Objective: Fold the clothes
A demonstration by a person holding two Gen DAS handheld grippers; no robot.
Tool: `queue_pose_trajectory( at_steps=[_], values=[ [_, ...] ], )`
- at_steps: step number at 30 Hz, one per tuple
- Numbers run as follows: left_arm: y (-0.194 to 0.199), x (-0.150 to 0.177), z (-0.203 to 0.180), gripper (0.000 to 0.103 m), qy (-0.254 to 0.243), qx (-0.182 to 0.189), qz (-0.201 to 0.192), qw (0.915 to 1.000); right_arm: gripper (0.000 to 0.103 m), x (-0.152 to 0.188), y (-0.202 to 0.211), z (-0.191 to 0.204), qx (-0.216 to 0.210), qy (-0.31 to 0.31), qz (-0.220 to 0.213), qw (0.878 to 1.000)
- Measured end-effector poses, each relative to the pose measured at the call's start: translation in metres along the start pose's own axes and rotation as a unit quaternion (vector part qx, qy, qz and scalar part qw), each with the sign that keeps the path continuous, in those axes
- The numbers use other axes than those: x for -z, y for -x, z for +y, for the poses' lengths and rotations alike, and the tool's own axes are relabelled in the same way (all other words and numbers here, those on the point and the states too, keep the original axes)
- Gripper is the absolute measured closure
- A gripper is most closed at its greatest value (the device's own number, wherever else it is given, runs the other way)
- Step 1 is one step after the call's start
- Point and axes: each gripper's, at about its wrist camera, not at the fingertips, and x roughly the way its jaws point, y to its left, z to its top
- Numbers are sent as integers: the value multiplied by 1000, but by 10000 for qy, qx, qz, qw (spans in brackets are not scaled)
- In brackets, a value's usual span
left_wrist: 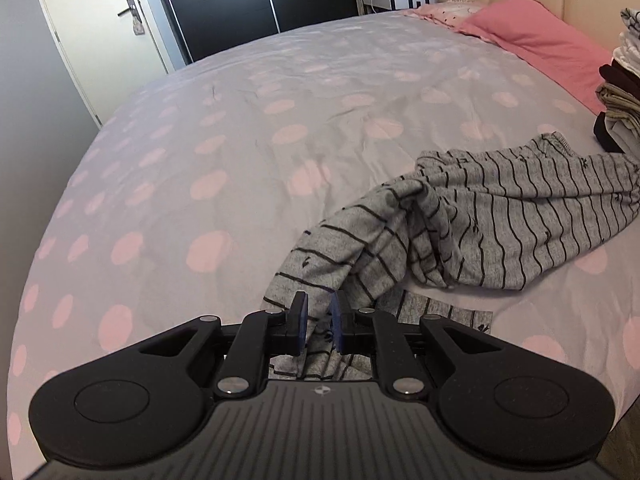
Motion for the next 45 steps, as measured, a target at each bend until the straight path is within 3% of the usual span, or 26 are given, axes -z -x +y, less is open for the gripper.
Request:
queue_pose_trajectory(
  at_steps=[3,4,5,6,7,11,15,19,23,25,26,30,33,39,45],
  values=[
    [-9,2,3,75,22,35,108,9999,95,5,-4,4,-381,151,41,9992],
    [-12,3,5,72,30,4,160,9999,86,6,-5,6,-557,223,67,9982],
    [-15,4,6,63,37,-29,211,9998,78,6,-5,10,-685,317,78,9971],
    [-19,5,9,53,45,-65,243,9997,60,7,-5,14,-771,421,74,9961],
    [-23,6,12,50,53,-103,258,9996,54,7,-5,20,-893,556,46,9944],
    [-41,9,32,47,303,-72,407,9987,50,5,-18,43,-1315,1367,-24,9818],
    [-64,15,47,43,607,111,666,9959,35,-3,-38,64,-1585,2227,38,9619],
    [-88,25,50,43,701,226,1045,9918,27,-14,-58,77,-1698,2571,117,9513],
    [-104,32,48,43,833,389,1299,9873,30,-18,-77,89,-1945,2741,400,9410],
    [-107,31,49,43,899,385,1330,9863,44,-17,-82,93,-2032,2683,578,9399],
    [-107,31,49,48,951,389,1342,9856,48,-17,-84,95,-2063,2630,660,9402],
    [-104,25,54,77,1158,280,1363,9835,85,-22,-83,100,-2036,2602,844,9401],
    [-96,19,62,85,1330,95,1213,9836,91,-29,-76,103,-1846,2600,710,9451],
    [-58,-18,92,87,1632,-521,301,9848,93,-65,-54,94,-1381,2037,-48,9692],
    [2,-59,111,87,1792,-1209,-1151,9695,94,-106,-14,75,-937,1052,-1308,9814]
  ],
)
